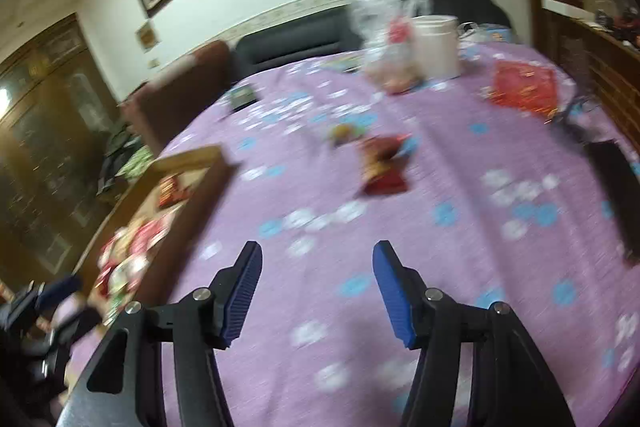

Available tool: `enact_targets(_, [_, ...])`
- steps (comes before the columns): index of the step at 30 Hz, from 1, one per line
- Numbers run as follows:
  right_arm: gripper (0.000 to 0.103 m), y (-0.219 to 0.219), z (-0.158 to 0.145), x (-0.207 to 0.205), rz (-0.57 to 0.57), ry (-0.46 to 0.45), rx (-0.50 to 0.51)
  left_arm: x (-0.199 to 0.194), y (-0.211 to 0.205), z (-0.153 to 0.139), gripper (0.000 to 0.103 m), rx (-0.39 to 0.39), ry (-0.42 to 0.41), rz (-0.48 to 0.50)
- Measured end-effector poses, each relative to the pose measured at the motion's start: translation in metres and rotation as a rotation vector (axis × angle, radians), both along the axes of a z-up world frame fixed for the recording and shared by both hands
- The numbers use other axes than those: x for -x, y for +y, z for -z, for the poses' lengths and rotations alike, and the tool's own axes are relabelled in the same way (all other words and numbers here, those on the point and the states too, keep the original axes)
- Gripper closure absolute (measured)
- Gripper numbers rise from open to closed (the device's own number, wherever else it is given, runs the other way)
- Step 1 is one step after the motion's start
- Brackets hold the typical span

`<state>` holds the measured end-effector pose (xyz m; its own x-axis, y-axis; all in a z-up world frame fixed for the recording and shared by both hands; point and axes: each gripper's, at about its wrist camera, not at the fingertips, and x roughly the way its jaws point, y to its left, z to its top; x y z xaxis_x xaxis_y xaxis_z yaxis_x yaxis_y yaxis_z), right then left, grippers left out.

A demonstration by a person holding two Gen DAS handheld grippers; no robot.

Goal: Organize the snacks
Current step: 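Move the right tool to the red-brown candy and grasp it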

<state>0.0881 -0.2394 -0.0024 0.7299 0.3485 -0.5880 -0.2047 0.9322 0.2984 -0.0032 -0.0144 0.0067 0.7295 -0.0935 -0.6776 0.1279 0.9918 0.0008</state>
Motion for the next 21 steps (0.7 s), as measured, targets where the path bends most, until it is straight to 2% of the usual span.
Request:
enact_targets(4, [0.042,-0.009,0.005,-0.044,0.037,0.043,0.013,-0.005,-0.004,0.007,0.042,0.018,0.022,0.028])
enact_targets(10, [0.042,0.014,0.023,-0.099,0.038,0.077,0.086,-0.016,0.007,0.008,0.042,0.027,0.042,0.008])
enact_targets(14, [0.042,0.017,0.034,-0.116,0.056,0.082,0.061,-0.034,0.018,-0.003,0.042,0.12,0.082,0.054])
enact_targets(15, [0.051,0.016,0.037,-0.118,0.056,0.086,0.05,-0.043,0.019,-0.01,0.042,0.164,0.098,0.089])
enact_targets(16, [0.067,0.015,0.039,-0.121,0.05,0.104,0.042,-0.054,0.019,-0.017,0.043,0.195,0.107,0.113])
enact_targets(19, [0.072,0.009,0.039,-0.121,0.034,0.108,0.003,-0.085,0.011,-0.039,0.043,0.214,0.092,0.153])
enact_targets(21, [0.075,0.006,0.035,-0.116,0.043,0.097,0.02,-0.114,0.0,-0.048,0.043,0.217,0.101,0.194])
